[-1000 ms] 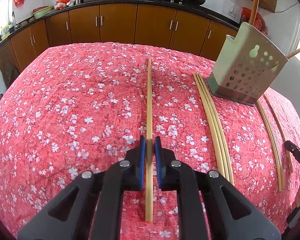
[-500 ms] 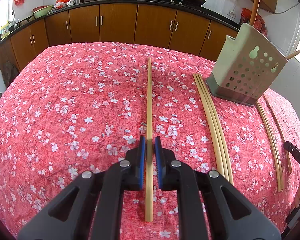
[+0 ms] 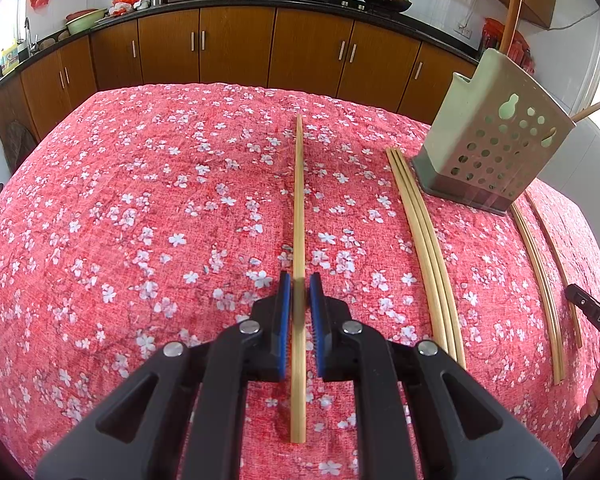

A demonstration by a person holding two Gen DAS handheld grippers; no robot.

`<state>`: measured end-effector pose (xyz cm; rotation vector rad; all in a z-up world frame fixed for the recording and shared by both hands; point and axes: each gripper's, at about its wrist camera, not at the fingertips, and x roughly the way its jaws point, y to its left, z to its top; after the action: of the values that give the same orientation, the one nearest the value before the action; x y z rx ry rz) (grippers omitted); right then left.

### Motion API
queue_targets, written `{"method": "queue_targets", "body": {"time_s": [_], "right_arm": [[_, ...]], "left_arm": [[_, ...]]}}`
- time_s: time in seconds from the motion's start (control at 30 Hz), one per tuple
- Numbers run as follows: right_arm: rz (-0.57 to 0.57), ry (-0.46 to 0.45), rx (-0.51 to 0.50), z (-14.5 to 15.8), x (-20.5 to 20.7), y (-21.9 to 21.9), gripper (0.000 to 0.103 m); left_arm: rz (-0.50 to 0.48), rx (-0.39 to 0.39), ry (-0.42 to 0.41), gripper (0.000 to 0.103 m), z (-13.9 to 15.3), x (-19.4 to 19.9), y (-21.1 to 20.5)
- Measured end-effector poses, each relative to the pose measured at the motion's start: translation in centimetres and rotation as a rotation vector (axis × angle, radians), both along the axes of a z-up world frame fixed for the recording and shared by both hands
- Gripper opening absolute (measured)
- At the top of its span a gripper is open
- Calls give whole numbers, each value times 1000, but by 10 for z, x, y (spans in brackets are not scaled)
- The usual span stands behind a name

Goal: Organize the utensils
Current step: 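Close the left tool on another chopstick while the right tool grasps one too, then raise both held chopsticks upright above the perforated holder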

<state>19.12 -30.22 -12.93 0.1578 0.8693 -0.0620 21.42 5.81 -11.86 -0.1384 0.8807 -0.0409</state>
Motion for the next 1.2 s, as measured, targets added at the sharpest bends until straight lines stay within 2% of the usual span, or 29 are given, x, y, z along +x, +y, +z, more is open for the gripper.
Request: {"method": "queue_targets", "body": {"time_s": [0.2,0.53,0.73,0.8,1.0,1.2], "right_arm": [[-5,1,2,1,-2,0,9],[-2,2,5,2,-19,3,9],[0,-1,10,5,-20,1,8],[-4,-28,17,12,-27,-2,8],[-15,-134,4,42,-42,-6,8],[-35,-244,11,75,-50,-15,8]], "left_arm": [[-1,-12,-2,12,1,-1,1],[-33,49,2,12,2,-25,-9],[-31,55,6,8,3,-30,-11],[-32,56,1,8,6,-31,-7],[-33,50,-84,8,36,-43,-2],[-27,36,-218,8,79,-55,-3]]}}
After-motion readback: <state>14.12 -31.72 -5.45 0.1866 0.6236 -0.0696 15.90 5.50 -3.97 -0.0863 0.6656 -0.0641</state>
